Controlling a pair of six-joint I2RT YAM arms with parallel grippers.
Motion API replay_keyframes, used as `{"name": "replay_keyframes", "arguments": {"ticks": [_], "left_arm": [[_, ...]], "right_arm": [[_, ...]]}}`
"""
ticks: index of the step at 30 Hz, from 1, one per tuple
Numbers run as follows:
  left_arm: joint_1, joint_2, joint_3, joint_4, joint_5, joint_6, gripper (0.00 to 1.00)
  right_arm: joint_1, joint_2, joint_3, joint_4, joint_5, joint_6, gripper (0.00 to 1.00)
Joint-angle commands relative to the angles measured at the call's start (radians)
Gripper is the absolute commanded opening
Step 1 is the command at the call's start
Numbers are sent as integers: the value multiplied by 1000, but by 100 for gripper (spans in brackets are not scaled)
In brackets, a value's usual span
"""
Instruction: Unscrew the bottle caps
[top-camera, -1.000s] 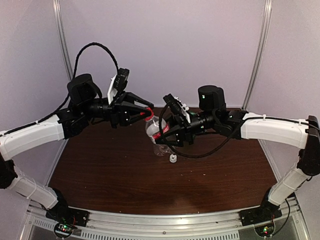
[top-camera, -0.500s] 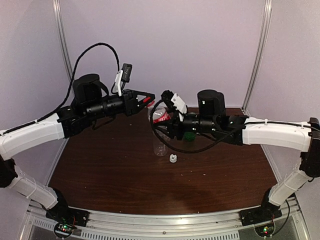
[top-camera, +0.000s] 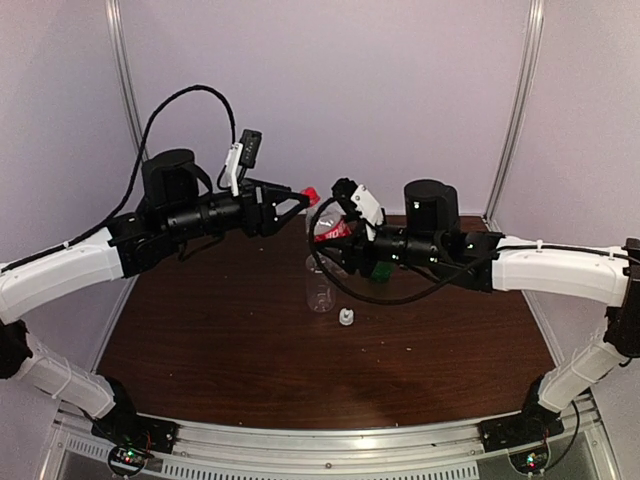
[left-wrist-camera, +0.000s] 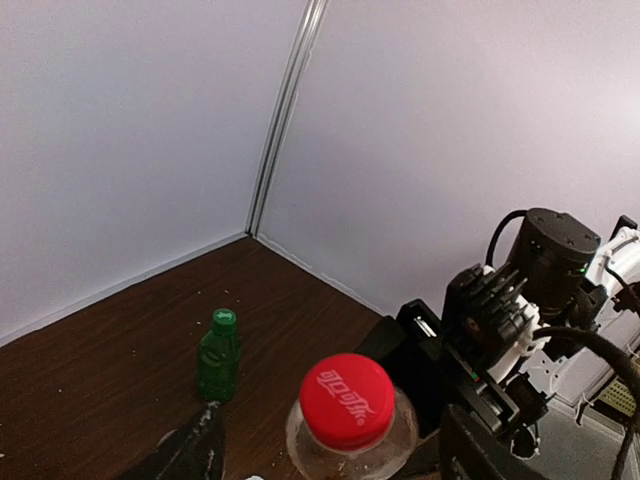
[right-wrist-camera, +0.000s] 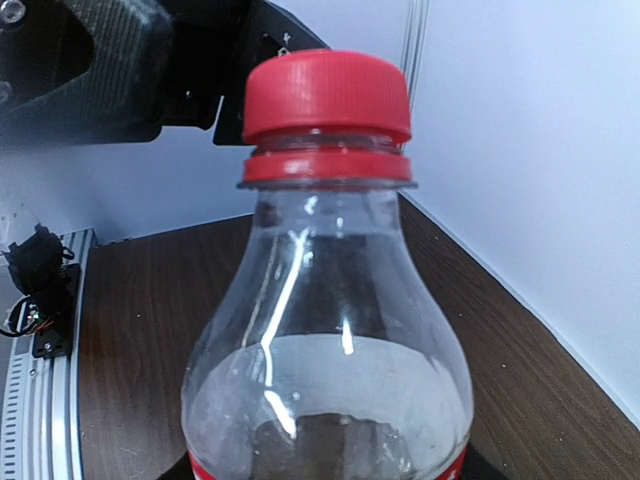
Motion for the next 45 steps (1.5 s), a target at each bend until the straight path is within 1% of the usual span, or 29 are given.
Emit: {"name": "replay_keyframes", "arguments": {"ticks": [1, 4, 8, 11, 14, 16, 21, 30, 36, 39, 42, 44, 45], "left_arm": [[45, -66, -33, 66, 161, 87, 77], [67, -86, -46, 89, 288, 124, 80], [79, -98, -62, 137, 495, 170, 82], [79, -93, -79, 213, 630, 163, 83], [79, -77, -93, 285, 712, 133, 82], [79, -62, -94, 300, 750, 125, 81], [77, -32, -107, 362, 799, 84, 73], [77, 1, -113, 424, 815, 28, 51], [76, 7, -113, 423, 802, 19, 34], [76, 6, -106, 385, 754, 21, 26], [76, -1, -87, 320, 660, 25, 18], [71, -7, -66, 248, 536, 25, 17], [65, -11, -50, 196, 454, 25, 17]], "right_arm": [[-6, -50, -16, -15, -167, -34, 53], [-12, -51, -8, -35, -307, -46, 54], [-21, -33, 31, -77, -502, -47, 54], [-26, -5, 66, -102, -635, -33, 55], [-32, 26, 100, -109, -738, -10, 55], [-35, 38, 109, -99, -785, 7, 55], [-46, 63, 118, -52, -862, 59, 55], [-52, 77, 120, -24, -880, 90, 55], [-55, 71, 117, -19, -837, 98, 54], [-56, 62, 115, -27, -745, 102, 53], [-56, 41, 109, -46, -594, 91, 53], [-55, 27, 100, -54, -465, 81, 53], [-55, 19, 93, -53, -374, 79, 53]]}}
